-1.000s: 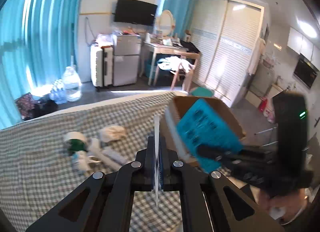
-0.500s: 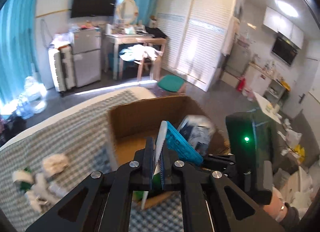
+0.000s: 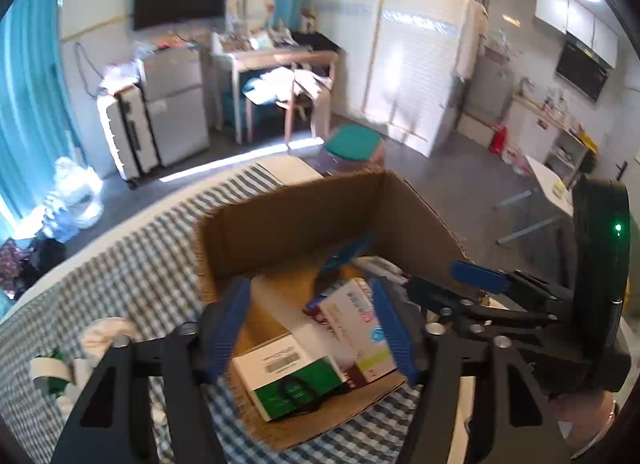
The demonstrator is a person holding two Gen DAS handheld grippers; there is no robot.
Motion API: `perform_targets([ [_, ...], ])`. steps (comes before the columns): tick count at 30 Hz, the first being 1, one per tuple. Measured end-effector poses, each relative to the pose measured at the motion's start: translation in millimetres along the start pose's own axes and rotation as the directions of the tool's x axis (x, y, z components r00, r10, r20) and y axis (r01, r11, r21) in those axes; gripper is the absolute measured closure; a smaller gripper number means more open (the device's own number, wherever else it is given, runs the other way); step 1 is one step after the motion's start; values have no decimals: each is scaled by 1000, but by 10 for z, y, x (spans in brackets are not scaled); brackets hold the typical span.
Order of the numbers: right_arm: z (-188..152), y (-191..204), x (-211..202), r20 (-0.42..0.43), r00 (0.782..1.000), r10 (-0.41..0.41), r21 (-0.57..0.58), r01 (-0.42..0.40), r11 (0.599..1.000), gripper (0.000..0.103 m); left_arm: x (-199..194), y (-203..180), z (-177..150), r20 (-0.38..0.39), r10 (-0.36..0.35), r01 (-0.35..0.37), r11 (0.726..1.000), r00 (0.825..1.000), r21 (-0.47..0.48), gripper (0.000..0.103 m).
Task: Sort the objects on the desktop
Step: 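Carry the strip and blister pack to the cardboard box and release them, then move both open grippers back over the remaining items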
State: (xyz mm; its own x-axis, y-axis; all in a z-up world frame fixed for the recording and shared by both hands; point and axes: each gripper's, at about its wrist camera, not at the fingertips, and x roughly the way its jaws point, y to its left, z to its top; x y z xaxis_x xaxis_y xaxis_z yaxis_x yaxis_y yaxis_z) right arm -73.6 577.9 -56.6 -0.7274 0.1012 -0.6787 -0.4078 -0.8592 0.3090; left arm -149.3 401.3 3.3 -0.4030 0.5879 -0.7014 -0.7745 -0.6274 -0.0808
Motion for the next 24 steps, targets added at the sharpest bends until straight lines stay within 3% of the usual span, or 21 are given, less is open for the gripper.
perform_targets([
  [2, -31, 99, -99, 13, 1000, -11, -20, 11, 1000, 32, -222, 100, -63, 40, 67, -66, 997, 997, -31, 11],
  [6, -134, 344, -315, 24, 1000, 6, -80, -4, 997, 32, -576, 297, -155, 84, 201, -197, 979, 976, -55, 2],
  [7, -162, 446, -367, 29, 1000, 10, -99, -7, 995, 32, -704, 364, -212, 88, 267, -262, 963, 960, -67, 1],
  [11, -287, 873, -539, 25, 998, 52, -166, -48, 985, 32, -1017, 521, -446, 41, 397, -395, 917, 917, -52, 1],
  [14, -402, 1240, -666, 24, 995, 100, -210, -93, 973, 32, -1326, 753, -742, 20, 495, -491, 866, 869, -94, 0],
  [16, -454, 1465, -711, 21, 991, 129, -236, -120, 964, 32, -1491, 969, -913, -16, 528, -524, 837, 849, -161, 0],
  [24, -875, 2280, -850, -2, 976, 219, -348, -206, 914, 32, -2067, 1560, -1559, -75, 592, -578, 739, 802, -347, 0],
])
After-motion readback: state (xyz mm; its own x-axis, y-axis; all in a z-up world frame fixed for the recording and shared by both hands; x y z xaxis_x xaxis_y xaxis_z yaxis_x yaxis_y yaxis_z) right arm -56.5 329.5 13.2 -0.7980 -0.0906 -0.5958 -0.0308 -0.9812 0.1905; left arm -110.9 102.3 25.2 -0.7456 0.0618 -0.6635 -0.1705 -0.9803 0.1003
